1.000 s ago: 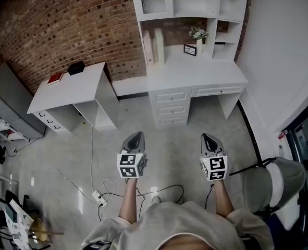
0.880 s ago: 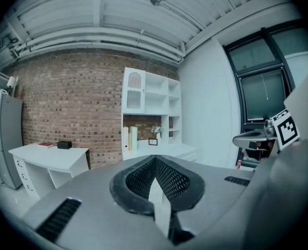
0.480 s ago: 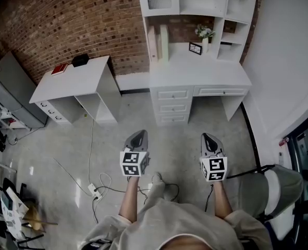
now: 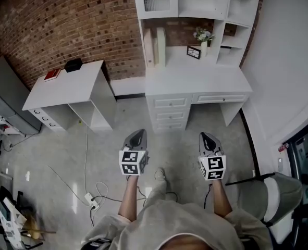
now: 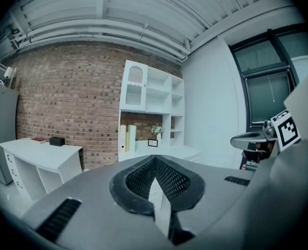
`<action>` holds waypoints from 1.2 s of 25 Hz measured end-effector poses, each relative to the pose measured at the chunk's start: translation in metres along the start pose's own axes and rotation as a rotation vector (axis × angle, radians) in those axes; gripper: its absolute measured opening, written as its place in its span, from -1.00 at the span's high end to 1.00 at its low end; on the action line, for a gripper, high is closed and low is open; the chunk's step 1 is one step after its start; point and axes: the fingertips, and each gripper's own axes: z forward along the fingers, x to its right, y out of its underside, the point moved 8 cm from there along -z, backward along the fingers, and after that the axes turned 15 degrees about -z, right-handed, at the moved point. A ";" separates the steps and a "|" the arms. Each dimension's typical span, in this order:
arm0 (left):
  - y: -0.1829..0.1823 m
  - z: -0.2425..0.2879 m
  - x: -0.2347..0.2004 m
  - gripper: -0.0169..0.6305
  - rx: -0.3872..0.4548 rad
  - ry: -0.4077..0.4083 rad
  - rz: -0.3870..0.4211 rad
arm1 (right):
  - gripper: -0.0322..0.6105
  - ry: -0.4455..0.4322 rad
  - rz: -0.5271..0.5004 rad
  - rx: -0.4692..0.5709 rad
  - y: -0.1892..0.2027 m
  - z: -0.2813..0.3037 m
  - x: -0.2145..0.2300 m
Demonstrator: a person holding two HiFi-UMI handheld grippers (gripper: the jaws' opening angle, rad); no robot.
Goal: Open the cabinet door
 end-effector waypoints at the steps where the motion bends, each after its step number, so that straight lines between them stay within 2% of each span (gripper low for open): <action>1: -0.004 0.013 -0.006 0.87 0.002 0.005 0.001 | 0.86 0.002 -0.002 0.000 -0.001 0.013 0.003; 9: -0.049 0.114 -0.053 0.87 0.000 0.044 -0.001 | 0.86 0.012 -0.023 0.000 -0.020 0.125 0.033; 20: -0.099 0.234 -0.124 0.87 -0.011 0.078 -0.005 | 0.86 0.008 -0.036 -0.023 -0.033 0.266 0.050; 30: -0.120 0.301 -0.174 0.87 -0.028 0.107 -0.024 | 0.86 0.039 -0.039 -0.047 -0.037 0.342 0.055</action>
